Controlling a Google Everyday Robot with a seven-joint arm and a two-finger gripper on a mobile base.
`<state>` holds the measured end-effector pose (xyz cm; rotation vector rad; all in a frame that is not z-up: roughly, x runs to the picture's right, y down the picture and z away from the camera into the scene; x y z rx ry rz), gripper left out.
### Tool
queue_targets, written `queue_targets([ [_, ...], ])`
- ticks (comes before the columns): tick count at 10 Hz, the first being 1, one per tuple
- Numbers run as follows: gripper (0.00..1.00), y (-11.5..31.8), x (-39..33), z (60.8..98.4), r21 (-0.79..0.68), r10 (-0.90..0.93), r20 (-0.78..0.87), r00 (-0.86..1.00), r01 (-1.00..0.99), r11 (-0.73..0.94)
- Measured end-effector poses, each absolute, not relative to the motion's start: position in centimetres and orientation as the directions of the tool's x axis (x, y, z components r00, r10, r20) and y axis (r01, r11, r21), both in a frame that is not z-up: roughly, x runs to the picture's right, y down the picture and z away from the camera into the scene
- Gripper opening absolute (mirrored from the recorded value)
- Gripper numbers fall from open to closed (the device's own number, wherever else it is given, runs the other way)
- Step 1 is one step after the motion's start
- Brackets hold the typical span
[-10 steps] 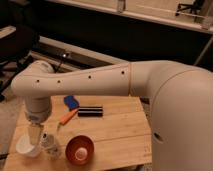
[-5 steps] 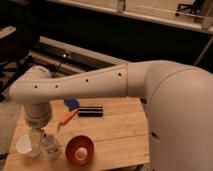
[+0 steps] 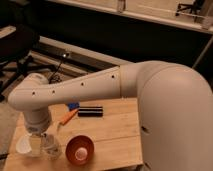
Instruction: Place the bottle in the ceramic bowl
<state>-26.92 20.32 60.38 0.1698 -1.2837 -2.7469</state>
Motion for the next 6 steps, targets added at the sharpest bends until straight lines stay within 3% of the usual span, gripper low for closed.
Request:
queue_targets([
  [5, 0.24, 23.0, -25.2, 61.8, 0.816, -0.071, 0.003, -0.997, 0.043, -0.577],
  [6, 0.21, 23.1, -25.1, 62.0, 0.822, -0.064, 0.008, -0.998, 0.043, -0.568],
])
